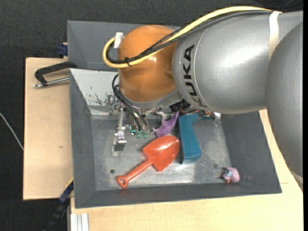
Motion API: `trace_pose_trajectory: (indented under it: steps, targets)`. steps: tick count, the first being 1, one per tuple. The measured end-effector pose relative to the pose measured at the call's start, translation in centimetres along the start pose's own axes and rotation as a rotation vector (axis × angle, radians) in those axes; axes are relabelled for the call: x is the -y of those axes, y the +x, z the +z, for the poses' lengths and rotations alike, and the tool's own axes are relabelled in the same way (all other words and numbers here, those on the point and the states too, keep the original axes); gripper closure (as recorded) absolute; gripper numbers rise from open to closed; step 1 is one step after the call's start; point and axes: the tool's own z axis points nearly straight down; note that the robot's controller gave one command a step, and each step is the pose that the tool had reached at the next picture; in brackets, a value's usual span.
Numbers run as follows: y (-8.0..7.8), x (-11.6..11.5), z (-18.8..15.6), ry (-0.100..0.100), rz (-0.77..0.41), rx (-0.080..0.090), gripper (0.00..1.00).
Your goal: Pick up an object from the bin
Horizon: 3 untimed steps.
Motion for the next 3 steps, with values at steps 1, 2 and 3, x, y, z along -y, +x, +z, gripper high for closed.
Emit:
trace_pose_trajectory:
  steps: [1, 2, 3]
  targets:
    - [1.2, 2.8, 3.4, -0.001, -0.006, 0.002, 0.0]
    - [0.2, 3.9, 8.9, 0.0, 0.132, 0.002, 0.0]
    - [0.2, 4.2, 10.1, -0.001, 0.156, 0.001, 0.0]
